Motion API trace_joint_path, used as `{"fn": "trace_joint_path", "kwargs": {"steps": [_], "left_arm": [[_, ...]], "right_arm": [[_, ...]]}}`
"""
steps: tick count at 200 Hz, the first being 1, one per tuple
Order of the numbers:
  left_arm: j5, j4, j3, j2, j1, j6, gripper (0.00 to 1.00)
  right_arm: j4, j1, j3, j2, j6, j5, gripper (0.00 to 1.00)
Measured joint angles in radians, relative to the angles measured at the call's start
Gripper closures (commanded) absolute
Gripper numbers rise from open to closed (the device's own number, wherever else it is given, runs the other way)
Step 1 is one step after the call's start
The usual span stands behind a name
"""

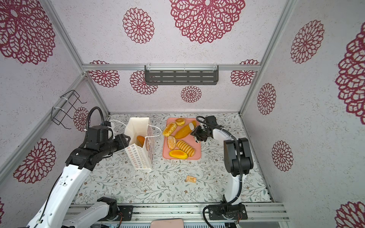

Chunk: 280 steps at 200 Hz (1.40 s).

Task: Place the fake bread into the paper bag
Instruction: 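Lower the tongs onto the long orange bread and pinch it, then lift the long orange bread with the tongs and carry it over the bag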

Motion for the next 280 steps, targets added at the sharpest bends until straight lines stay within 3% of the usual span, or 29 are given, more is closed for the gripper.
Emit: {"fn": "trace_joint_path", "kwargs": {"steps": [86,130,216,280], "left_arm": [[-0.003,-0.002,0.0,-0.006,0.0,-0.001,0.86],[-0.003,-0.003,0.0,-0.006,0.0,0.0,0.95],[-0.002,-0.006,0.0,-0.006,0.0,0.0,1.0],[0.002,-0.006,0.0,-0.006,0.0,0.0,1.0]], "right_arm": [[-0.065,0.005,-0.041,-0.244,-0.025,0.044,0.8],[-0.15,0.042,0.033,-0.301,-0.066,0.087,0.8],[-0.183,0.293,0.284,-0.357,-0.189,0.172,0.8],[-0.185,0.45,0.37,-0.366,-0.315,0.294,0.79]]}}
